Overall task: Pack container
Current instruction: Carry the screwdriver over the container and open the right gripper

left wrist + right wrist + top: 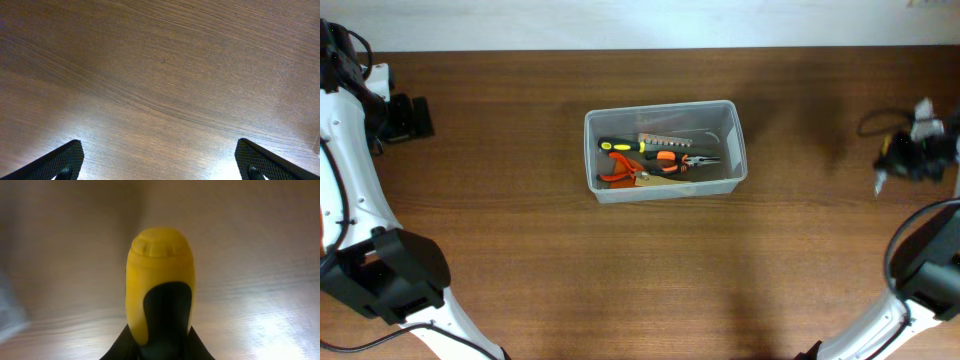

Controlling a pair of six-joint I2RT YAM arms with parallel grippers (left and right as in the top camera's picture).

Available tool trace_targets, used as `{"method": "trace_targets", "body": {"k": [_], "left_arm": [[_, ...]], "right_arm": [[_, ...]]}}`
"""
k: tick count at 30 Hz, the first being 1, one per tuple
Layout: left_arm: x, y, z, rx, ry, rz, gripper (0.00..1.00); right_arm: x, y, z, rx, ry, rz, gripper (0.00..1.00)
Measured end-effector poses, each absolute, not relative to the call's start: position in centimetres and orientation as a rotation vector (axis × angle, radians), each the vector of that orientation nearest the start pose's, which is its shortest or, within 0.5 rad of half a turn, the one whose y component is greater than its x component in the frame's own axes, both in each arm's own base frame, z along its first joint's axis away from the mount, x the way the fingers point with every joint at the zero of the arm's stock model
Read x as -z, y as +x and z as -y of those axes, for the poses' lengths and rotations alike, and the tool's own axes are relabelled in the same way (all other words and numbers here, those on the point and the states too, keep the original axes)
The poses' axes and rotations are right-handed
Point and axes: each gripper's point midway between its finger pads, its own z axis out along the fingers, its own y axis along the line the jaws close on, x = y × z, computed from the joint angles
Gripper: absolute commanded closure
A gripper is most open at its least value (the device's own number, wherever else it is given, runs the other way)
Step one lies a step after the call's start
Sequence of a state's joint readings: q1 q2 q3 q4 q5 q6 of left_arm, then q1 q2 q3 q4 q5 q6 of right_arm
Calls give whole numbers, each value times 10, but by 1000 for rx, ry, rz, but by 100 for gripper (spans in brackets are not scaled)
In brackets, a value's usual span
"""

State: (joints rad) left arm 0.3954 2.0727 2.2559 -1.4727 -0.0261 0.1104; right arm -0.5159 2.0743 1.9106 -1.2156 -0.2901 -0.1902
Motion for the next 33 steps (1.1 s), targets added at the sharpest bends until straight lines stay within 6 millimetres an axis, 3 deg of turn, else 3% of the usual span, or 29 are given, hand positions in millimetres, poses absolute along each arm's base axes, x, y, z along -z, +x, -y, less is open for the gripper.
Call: {"method": "trace_targets", "body": {"k": [4,7,10,14,16,20,28,33], "left_arm": [[-212,409,-176,-138,-413,-2842,1],[-212,409,-176,-138,-413,-2842,1],[-212,409,-176,-138,-413,-2843,1],[-212,409,-176,-137,-414,-2843,1],[-212,409,-176,-138,-413,-2843,1],[-212,409,-176,-138,-413,-2843,1],[-212,409,-176,-138,-414,-2843,1],[-212,409,-176,-138,-414,-2843,1]], "right_arm": [[-207,450,97,-284,70,-2676,96],[-249,462,6,-283,-348,-2555,96],[-258,457,-77,-263,-750,-2448,96],[-235,455,-142,-177,-1119,-2346,96],[-215,456,-158,-141,-1295,-2300,96],[-172,459,-172,-99,-1597,-2202,96],[-93,467,-165,-49,-1992,-2070,95],[-68,486,-159,13,-2075,-1979,85]]}}
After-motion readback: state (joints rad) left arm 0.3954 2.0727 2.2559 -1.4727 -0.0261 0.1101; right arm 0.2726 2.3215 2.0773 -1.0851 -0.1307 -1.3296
